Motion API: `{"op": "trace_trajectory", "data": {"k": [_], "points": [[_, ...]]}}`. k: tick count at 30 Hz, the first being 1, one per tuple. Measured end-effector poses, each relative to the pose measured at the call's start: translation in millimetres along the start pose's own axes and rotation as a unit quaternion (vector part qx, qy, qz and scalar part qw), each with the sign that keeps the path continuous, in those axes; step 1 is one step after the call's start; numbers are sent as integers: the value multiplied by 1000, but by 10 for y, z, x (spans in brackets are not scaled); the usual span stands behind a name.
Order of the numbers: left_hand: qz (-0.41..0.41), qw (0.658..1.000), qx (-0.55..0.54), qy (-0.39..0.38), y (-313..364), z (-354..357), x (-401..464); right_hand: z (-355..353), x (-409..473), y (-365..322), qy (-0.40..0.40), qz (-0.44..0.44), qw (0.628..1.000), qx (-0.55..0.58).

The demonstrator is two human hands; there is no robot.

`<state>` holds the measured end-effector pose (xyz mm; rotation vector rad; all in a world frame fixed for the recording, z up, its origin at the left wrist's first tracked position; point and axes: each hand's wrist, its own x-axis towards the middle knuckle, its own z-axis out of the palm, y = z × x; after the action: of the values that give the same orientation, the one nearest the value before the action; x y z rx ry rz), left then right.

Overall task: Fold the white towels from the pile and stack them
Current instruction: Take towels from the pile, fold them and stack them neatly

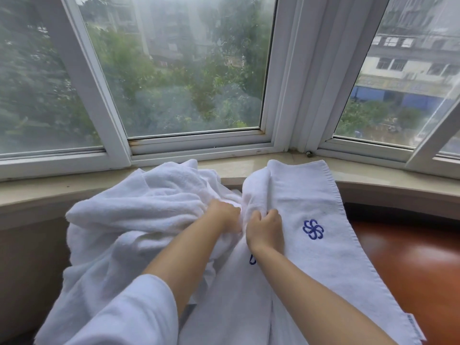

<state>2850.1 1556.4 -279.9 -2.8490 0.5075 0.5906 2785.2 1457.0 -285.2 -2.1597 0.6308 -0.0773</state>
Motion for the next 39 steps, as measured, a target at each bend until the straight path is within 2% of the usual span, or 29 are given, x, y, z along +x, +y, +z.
{"op": "trace_trajectory", "data": {"k": [3, 6, 9, 12, 15, 17, 19, 22, 24, 27, 28, 29, 30, 31, 32, 33, 34, 35, 37, 39], "points": [[-33, 997, 69, 14, -13, 241, 117, 11, 4, -2, 11, -3, 1000, -9], [-39, 997, 62, 19, -14, 268, 177, 34, -1, -19, -4, -17, 999, -46], [-13, 999, 24, 45, -41, 174, 142, 33, 21, -8, -18, -36, 996, -81], [-13, 996, -31, 84, -85, 135, 83, -14, 52, -43, 9, -84, 988, -133], [-29, 988, -77, 127, -133, 90, 34, -66, 63, -82, 13, -164, 958, -236], [-39, 976, -125, 177, -177, 59, 14, -102, 71, -85, -7, -173, 944, -279], [-65, 945, -207, 244, -228, 21, -7, -139, 78, -79, -14, -166, 939, -301], [-124, 874, -338, 325, -292, -52, -56, -178, 68, -80, -5, -161, 937, -309], [-182, 804, -439, 357, -321, -101, -94, -192, 68, -75, 6, -164, 933, -320], [-273, 671, -576, 378, -372, -126, -138, -202, 70, -62, 16, -170, 923, -344], [-283, 660, -587, 374, -382, -129, -157, -205, 71, -62, 18, -170, 924, -343], [-270, 693, -566, 356, -383, -128, -174, -208, 71, -63, 19, -165, 928, -333], [-237, 765, -507, 318, -373, -141, -177, -214, 71, -65, 21, -155, 938, -311], [-198, 848, -419, 258, -350, -159, -184, -220, 67, -66, 23, -142, 949, -280], [-172, 914, -309, 201, -317, -174, -184, -222, 58, -66, 26, -130, 960, -245], [-154, 955, -192, 163, -264, -183, -176, -223, 44, -63, 31, -122, 969, -212], [-136, 977, -76, 148, -191, -181, -162, -223, 29, -57, 36, -116, 975, -187], [-110, 982, 23, 154, -113, -161, -140, -225, 19, -49, 40, -113, 978, -169], [-25, 973, 169, 155, 22, -97, -90, -240, 25, -21, 46, -110, 981, -151], [35, 961, 252, 110, 67, -8, -62, -259, 48, 14, 50, -114, 981, -150]]}}
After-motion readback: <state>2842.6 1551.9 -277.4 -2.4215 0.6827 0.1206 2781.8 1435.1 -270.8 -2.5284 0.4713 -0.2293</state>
